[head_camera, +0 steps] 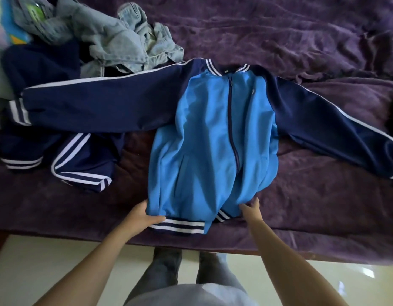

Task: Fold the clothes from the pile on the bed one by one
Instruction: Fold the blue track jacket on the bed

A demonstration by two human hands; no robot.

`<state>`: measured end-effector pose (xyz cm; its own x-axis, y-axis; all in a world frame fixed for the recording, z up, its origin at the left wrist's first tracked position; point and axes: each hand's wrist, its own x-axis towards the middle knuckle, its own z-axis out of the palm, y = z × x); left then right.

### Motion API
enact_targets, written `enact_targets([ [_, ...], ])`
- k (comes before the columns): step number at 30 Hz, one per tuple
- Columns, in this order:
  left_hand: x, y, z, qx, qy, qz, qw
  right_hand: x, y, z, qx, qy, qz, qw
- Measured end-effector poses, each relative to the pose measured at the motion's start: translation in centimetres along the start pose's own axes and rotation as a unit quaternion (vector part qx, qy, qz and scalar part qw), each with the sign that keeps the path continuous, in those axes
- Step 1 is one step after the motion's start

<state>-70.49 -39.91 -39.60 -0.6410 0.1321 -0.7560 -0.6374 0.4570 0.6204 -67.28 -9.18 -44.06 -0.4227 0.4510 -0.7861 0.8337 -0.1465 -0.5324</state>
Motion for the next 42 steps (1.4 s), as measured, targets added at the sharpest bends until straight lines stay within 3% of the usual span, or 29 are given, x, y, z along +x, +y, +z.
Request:
enact_targets([
  [2,-0.6,0.2,0.0,-0.033,0.027,0.008,0.999,-0.1,-0.5,0.9,0.026,-0.024,-0.018,0.999],
  [4,-1.2,1.3,-0.4,-0.162,0.034,-0.006,0.986,-1.0,-1.0,1.4,0.070,-0.033,0.010,0.997],
  [6,-1.5,2.5,-1.4,-0.318,0.015,-0.048,0.947,-2.5,-2.4,0.8,0.096,-0.022,0.020,0.995],
  [9,-1.9,3.5,-4.5,-0.411,-0.013,-0.125,0.903,-5.0,-5.3,-3.2,0.077,0.056,-0.047,0.994],
  [11,-2.4,2.9,-6.6,-0.436,-0.025,-0.141,0.889,-6.8,-6.8,-7.7,-0.023,0.145,-0.122,0.982],
  [14,-3.0,0.0,-8.0,-0.381,0.042,-0.169,0.908,-8.6,-7.2,-12.4,-0.222,0.185,-0.154,0.945],
  [17,-2.4,-3.0,-7.1,-0.242,0.170,-0.165,0.941,-7.7,-5.5,-10.6,-0.351,0.124,-0.119,0.920],
  [19,-2.2,-3.6,-5.8,-0.160,0.203,-0.152,0.954,-6.7,-3.3,-8.1,-0.371,0.079,-0.070,0.923],
  [23,-2.4,-3.6,-4.6,-0.081,0.204,-0.116,0.969,-5.2,2.3,-6.8,-0.259,0.116,0.036,0.958],
  [26,-2.9,-4.0,-4.6,-0.084,0.212,-0.113,0.967,-5.4,4.6,-7.4,-0.168,0.132,0.063,0.975],
  [32,-2.9,-4.6,-4.5,-0.175,0.227,-0.134,0.949,-5.2,4.3,-6.7,-0.098,0.157,0.066,0.981],
  [34,-2.8,-4.7,-4.6,-0.203,0.220,-0.141,0.944,-5.6,3.7,-6.1,-0.170,0.186,0.039,0.967],
  [36,-2.9,-4.8,-4.7,-0.224,0.218,-0.146,0.939,-6.4,3.5,-5.5,-0.259,0.202,-0.077,0.941],
  [39,-3.0,-4.9,-4.8,-0.245,0.219,-0.148,0.933,-7.3,4.3,-5.4,-0.420,0.136,-0.223,0.869],
  [41,-3.0,-4.7,-4.7,-0.252,0.219,-0.152,0.931,-7.0,4.5,-6.1,-0.500,0.105,-0.189,0.839],
  [42,-3.0,-4.6,-4.7,-0.255,0.216,-0.154,0.930,-6.8,4.1,-6.7,-0.483,0.102,-0.155,0.856],
])
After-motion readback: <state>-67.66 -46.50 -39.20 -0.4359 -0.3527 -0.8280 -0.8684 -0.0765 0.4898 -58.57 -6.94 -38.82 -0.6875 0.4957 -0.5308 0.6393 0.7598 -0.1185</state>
